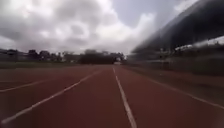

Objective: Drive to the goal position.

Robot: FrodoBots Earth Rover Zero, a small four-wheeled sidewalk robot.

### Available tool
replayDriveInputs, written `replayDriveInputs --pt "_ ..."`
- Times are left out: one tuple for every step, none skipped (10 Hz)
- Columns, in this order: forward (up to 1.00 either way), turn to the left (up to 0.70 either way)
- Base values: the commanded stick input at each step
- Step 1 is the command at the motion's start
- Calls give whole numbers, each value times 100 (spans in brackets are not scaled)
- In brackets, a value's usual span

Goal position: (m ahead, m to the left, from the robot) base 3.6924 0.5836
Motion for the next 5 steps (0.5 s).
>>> replayDriveInputs --pt "70 0" --pt "70 0" --pt "70 -35" --pt "70 -35" --pt "70 -35"
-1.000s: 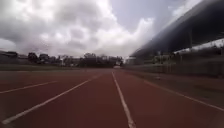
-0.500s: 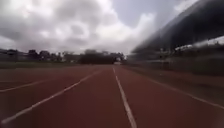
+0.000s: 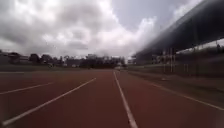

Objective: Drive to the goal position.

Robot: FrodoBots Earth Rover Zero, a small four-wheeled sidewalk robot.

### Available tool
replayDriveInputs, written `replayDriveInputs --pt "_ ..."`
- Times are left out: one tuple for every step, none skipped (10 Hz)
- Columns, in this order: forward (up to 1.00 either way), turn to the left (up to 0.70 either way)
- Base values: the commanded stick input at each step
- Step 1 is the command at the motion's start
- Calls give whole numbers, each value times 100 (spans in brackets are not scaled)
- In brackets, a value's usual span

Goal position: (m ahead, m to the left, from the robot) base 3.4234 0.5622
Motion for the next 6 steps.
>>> replayDriveInputs --pt "70 -35" --pt "70 -35" --pt "70 -26" --pt "70 -10" --pt "70 0" --pt "70 0"
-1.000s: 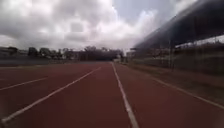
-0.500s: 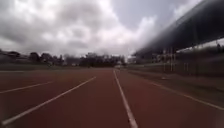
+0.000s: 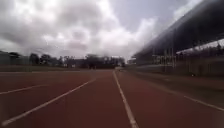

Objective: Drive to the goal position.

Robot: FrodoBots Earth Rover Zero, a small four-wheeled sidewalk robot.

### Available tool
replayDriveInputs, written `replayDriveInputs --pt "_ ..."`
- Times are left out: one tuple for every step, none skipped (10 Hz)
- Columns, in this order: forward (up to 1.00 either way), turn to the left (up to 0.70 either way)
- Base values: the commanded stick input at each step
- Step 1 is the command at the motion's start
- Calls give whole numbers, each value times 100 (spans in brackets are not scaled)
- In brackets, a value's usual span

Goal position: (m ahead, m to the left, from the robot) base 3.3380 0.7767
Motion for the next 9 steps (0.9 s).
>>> replayDriveInputs --pt "70 0" --pt "70 0" --pt "70 0" --pt "70 0" --pt "70 0" --pt "70 0" --pt "70 0" --pt "70 0" --pt "70 0"
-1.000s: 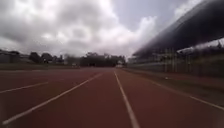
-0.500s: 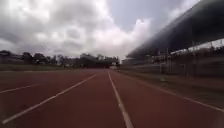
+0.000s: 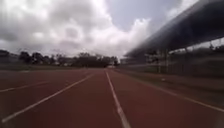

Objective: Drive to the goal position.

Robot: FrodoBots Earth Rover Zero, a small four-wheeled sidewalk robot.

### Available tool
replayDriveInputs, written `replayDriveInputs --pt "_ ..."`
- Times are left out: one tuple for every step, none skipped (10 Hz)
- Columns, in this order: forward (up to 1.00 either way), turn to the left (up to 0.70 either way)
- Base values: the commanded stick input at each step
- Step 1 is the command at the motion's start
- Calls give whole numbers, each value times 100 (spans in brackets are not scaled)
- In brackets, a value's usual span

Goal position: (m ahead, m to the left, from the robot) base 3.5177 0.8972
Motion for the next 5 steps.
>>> replayDriveInputs --pt "70 0" --pt "70 0" --pt "70 0" --pt "70 0" --pt "70 0"
